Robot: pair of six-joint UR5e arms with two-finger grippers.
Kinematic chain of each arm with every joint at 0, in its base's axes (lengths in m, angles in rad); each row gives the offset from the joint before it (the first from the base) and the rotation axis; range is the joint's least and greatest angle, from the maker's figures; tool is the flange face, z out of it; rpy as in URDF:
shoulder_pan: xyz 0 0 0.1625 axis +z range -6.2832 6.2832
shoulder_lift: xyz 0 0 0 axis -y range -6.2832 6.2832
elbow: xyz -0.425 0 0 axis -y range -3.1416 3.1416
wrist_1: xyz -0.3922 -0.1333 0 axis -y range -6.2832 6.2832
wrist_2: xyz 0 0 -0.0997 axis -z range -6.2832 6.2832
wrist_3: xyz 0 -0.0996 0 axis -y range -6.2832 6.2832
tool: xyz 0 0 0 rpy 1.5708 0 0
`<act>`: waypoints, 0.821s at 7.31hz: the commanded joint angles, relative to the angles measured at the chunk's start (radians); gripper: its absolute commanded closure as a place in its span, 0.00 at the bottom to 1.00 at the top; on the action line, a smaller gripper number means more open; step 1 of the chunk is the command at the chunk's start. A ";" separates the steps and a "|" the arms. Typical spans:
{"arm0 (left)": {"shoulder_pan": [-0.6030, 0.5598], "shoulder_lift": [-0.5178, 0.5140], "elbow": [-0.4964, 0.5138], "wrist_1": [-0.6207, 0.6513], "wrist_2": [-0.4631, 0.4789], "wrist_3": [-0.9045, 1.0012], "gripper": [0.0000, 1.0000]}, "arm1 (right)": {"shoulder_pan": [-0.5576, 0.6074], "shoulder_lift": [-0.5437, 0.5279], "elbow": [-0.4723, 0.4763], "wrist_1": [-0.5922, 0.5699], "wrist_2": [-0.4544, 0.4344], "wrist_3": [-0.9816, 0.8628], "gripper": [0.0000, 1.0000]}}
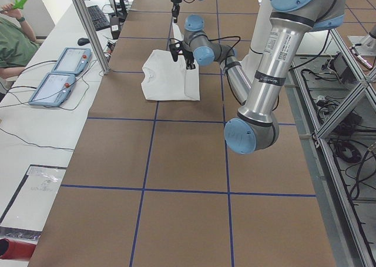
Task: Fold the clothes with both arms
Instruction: 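Lift the hem with both grippers and fold it toward the collar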
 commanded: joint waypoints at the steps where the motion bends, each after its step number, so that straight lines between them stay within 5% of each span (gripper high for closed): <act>1: -0.035 -0.102 0.207 -0.083 0.008 0.001 1.00 | 0.000 0.163 -0.210 0.003 -0.027 -0.016 1.00; 3: -0.102 -0.104 0.378 -0.226 0.008 0.078 1.00 | 0.000 0.238 -0.326 0.003 -0.068 -0.020 1.00; 6: -0.117 -0.130 0.608 -0.444 0.024 0.085 1.00 | -0.003 0.248 -0.481 0.170 -0.077 -0.020 1.00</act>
